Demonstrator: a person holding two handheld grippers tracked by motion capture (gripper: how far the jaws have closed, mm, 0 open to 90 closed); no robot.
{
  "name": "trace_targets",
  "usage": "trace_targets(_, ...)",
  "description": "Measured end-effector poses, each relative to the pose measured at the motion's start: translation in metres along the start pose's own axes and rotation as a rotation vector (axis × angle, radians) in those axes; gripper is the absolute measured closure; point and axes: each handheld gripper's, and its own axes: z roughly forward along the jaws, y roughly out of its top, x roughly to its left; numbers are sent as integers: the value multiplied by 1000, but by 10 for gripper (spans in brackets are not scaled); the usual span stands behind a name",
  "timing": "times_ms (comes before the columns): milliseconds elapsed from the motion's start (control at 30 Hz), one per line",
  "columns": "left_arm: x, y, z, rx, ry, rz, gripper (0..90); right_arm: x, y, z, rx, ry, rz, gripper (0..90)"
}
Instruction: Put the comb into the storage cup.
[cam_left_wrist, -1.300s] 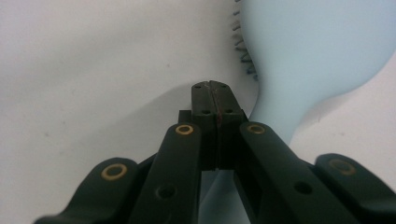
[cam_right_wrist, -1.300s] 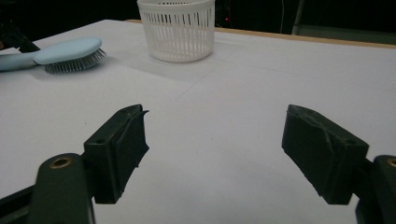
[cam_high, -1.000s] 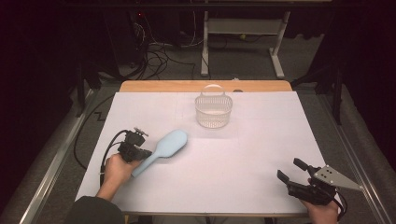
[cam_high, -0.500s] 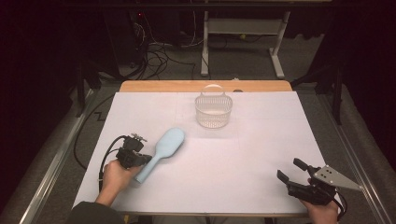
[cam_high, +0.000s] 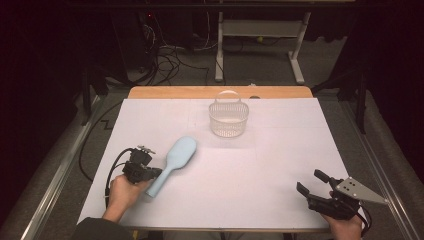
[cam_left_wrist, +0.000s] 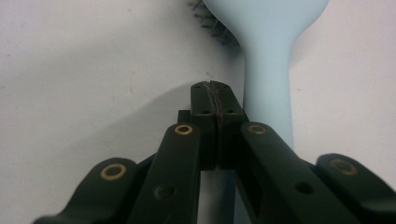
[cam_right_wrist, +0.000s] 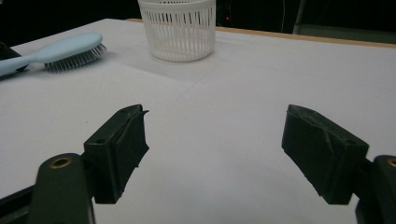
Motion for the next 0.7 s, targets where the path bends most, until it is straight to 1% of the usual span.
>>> trace_targets(133, 1, 0, -1, -5, 6, -8, 850, 0, 0, 0, 0, 0, 0, 226)
trace_targets(167, 1, 0, -1, -7, 4, -10, 829, 0, 0, 0, 0, 0, 2, 226)
trace_targets(233, 1, -1, -2, -10, 6, -10, 821, 0, 0, 0, -1, 0, 1, 226)
trace_targets(267, 2, -1, -2, -13, 3, -12, 796, 0, 0, 0, -1, 0, 2, 226)
trace_targets(300, 2, -1, -3, -19, 4, -14, 792, 0, 0, 0, 0, 1, 1, 226)
trace_targets(333, 2, -1, -4, -25, 7, -19, 735, 0, 0, 0, -1, 0, 2, 226)
trace_targets(367, 3, -2, -5, -32, 5, -21, 735, 0, 0, 0, -1, 0, 2, 226)
trace_targets(400, 3, -2, -6, -37, 7, -24, 706, 0, 0, 0, -1, 0, 1, 226)
trace_targets(433, 3, -2, -6, -43, 13, -29, 633, 0, 0, 0, 0, 0, 1, 226)
trace_targets(467, 3, -2, -7, -48, 22, -32, 633, 0, 0, 0, 0, 0, 1, 226)
trace_targets(533, 4, -3, -9, -58, 29, -39, 562, 0, 0, 0, 0, 0, 1, 226)
trace_targets(633, 5, -4, -12, -88, 47, -51, 460, 0, 0, 0, -1, 0, 1, 226)
trace_targets(700, 5, -4, -14, -104, 51, -59, 382, 0, 0, 0, 0, 0, 1, 226)
